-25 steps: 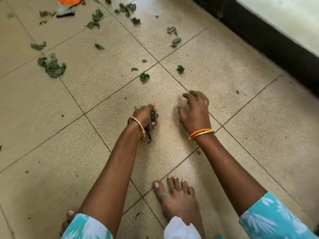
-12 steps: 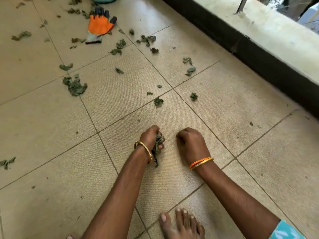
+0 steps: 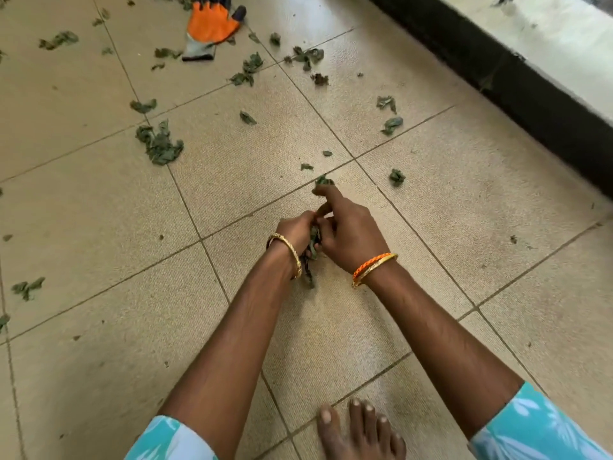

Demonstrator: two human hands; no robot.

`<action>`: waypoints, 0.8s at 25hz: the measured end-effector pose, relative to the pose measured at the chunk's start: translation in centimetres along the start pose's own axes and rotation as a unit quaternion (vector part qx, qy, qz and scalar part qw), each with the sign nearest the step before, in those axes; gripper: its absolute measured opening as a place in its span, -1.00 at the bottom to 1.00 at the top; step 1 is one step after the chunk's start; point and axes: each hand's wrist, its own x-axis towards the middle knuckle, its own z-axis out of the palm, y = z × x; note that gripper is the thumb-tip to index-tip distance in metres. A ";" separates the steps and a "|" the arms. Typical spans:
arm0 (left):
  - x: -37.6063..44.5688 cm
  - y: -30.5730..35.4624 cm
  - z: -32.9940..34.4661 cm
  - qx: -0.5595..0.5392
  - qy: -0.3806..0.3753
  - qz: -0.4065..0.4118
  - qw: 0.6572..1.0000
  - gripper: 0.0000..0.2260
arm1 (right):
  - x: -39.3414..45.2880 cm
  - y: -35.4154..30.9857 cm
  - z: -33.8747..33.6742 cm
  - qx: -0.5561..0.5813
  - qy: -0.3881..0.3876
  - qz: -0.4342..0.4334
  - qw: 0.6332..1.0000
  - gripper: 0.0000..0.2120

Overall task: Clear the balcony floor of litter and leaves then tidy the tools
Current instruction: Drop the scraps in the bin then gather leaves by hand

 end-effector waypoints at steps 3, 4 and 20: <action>1.5 1.3 -1.3 -0.022 0.018 -0.015 0.999 -0.76 | 3.4 0.8 -0.5 -0.031 -0.009 -0.037 0.999 -0.78; 1.9 1.9 -1.9 -0.040 0.018 -0.021 0.999 -0.76 | 5.1 1.4 -0.6 -0.048 -0.019 -0.029 0.998 -0.70; 1.6 0.7 -4.1 -0.130 -0.007 -0.066 0.989 -0.79 | 3.7 6.2 0.5 -0.240 -0.057 -0.169 0.954 -0.70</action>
